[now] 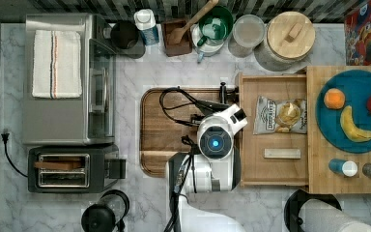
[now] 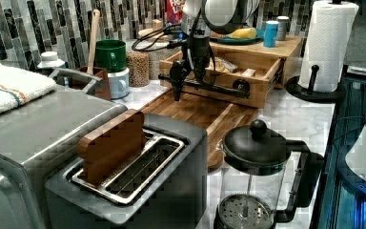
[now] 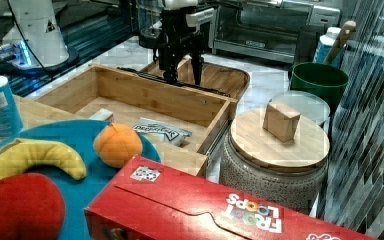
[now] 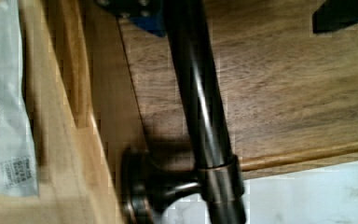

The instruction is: Open the drawer.

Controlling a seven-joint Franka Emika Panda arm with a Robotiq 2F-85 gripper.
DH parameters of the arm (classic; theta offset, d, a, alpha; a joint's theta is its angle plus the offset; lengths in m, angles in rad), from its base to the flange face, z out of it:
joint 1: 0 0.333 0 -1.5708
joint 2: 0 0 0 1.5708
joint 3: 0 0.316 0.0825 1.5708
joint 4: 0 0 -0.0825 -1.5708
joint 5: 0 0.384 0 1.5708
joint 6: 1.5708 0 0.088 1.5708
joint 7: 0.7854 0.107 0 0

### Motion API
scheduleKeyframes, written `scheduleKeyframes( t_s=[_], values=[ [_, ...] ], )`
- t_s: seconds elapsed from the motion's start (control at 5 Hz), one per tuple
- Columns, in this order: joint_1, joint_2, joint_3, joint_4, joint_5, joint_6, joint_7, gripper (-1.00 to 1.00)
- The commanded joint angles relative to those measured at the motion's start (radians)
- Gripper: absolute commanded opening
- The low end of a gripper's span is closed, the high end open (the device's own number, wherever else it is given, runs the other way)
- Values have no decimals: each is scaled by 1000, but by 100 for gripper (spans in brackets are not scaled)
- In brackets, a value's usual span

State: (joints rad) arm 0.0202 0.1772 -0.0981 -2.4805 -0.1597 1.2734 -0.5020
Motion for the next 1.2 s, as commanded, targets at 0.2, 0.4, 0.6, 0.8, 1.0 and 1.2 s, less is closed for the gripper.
scheduleKeyframes(
  t_s=[0.2,0.4,0.6,0.8,1.0,1.2],
  values=[
    [65,-21,92,43,126,-122,158,100],
    [74,-21,83,43,129,-122,155,100],
    [74,-21,83,43,129,-122,155,100],
    [71,-21,86,43,128,-122,156,100],
    [70,-21,87,43,128,-122,156,100],
    [71,-21,86,43,128,-122,156,100]
  ],
)
